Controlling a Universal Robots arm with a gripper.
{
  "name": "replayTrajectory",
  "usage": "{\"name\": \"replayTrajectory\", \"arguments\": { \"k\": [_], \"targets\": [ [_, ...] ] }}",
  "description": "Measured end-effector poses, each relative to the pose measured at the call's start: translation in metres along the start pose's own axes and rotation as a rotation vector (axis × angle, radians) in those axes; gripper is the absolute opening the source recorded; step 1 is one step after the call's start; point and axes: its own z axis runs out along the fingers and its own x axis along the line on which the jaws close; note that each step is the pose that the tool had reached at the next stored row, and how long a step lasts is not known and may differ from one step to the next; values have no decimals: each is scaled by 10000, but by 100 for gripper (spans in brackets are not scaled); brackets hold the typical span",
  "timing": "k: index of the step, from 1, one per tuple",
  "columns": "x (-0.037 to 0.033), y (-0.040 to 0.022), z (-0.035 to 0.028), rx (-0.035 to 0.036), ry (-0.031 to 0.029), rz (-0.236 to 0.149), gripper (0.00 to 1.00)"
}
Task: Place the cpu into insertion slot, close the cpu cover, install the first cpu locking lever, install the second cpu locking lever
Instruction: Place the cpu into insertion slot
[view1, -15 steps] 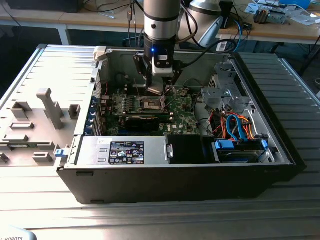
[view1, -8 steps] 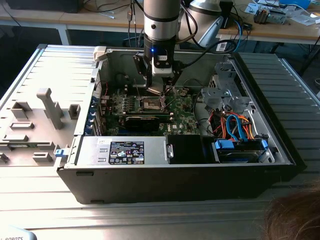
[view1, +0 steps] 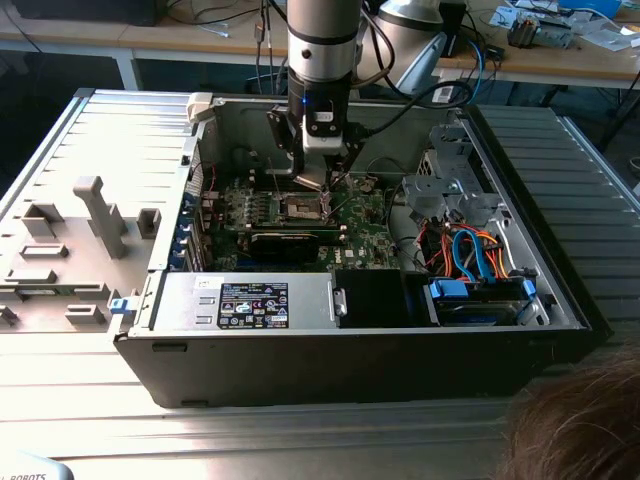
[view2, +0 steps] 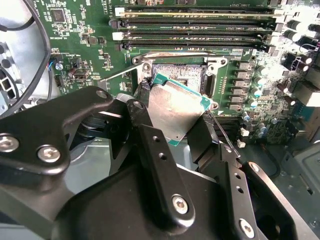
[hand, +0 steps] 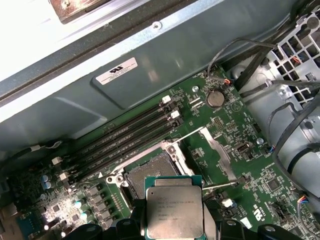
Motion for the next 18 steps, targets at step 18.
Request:
{"name": "replayTrajectory", "arguments": {
  "k": [18],
  "targets": [
    [0,-1,13,-4,-23,299,55]
  ]
}}
